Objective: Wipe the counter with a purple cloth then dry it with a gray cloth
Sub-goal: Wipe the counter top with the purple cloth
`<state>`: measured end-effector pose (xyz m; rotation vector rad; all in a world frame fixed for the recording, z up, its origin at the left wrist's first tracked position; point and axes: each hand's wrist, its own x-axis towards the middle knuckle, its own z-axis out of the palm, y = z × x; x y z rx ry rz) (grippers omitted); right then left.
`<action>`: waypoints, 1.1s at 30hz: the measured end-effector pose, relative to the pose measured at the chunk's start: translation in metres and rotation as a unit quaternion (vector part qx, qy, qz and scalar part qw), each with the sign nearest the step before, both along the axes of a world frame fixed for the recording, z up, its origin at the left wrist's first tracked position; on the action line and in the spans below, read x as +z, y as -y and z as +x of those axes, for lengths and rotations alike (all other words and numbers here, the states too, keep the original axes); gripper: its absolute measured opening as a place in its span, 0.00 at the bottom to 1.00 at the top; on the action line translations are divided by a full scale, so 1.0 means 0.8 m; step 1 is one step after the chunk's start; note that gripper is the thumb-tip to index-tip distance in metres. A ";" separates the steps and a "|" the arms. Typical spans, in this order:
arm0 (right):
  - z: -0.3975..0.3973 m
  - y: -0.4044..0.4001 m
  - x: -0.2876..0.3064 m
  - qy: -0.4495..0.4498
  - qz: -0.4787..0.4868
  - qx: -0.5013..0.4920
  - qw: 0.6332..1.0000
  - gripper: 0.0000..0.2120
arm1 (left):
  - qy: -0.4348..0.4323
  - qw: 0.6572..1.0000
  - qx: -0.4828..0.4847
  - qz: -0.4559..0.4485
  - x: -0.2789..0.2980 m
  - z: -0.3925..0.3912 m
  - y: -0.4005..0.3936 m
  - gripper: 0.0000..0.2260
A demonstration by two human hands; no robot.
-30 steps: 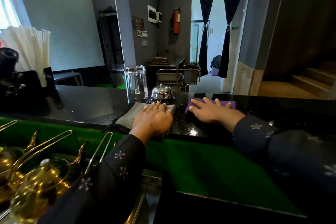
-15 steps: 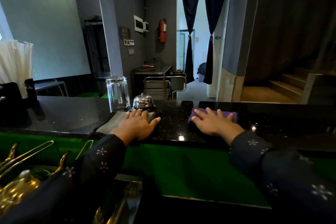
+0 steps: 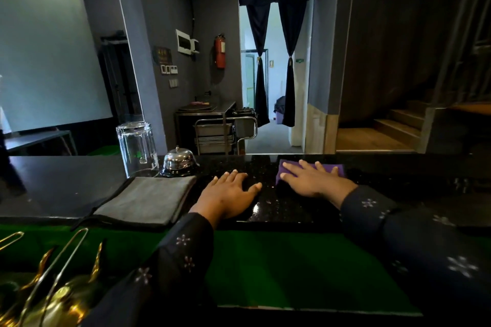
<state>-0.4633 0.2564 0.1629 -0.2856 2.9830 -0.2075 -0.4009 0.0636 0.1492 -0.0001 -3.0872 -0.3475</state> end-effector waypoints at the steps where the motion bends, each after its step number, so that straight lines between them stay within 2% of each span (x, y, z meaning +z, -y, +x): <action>1: -0.004 0.003 0.000 0.001 0.000 -0.004 1.000 0.30 | 0.000 1.000 -0.001 0.000 0.001 0.000 -0.001 0.31; 5: 0.031 -0.012 -0.003 0.007 0.003 0.059 0.998 0.28 | 0.005 1.000 -0.007 -0.008 0.000 0.000 0.000 0.31; 9: 0.086 -0.065 -0.012 -0.026 0.025 0.124 0.992 0.26 | 0.004 1.000 -0.003 -0.005 0.000 -0.002 -0.001 0.31; 13: 0.074 -0.073 -0.008 -0.014 0.009 0.118 0.993 0.27 | 0.010 1.000 0.004 -0.026 0.001 -0.002 -0.006 0.31; 18: 0.019 -0.060 0.005 0.010 -0.018 0.044 0.999 0.30 | 0.046 0.998 0.015 -0.027 0.012 0.006 -0.013 0.30; 21: 0.035 -0.064 0.001 0.010 -0.007 0.071 0.997 0.30 | 0.086 0.993 0.029 -0.078 0.026 0.006 -0.020 0.31; 24: 0.061 -0.099 -0.011 0.008 -0.003 0.139 0.990 0.28 | 0.052 0.991 0.055 -0.106 0.038 -0.008 -0.037 0.33; 26: 0.063 -0.125 -0.014 -0.001 0.004 0.157 0.988 0.28 | 0.009 0.997 0.045 -0.069 0.036 -0.016 -0.063 0.31; 29: 0.029 -0.134 -0.010 0.005 0.000 0.137 0.991 0.28 | 0.016 0.999 0.030 -0.020 0.017 -0.025 -0.105 0.29; 33: -0.045 -0.116 -0.001 0.005 -0.009 0.046 0.999 0.31 | 0.022 0.998 0.048 -0.023 -0.002 -0.038 -0.111 0.28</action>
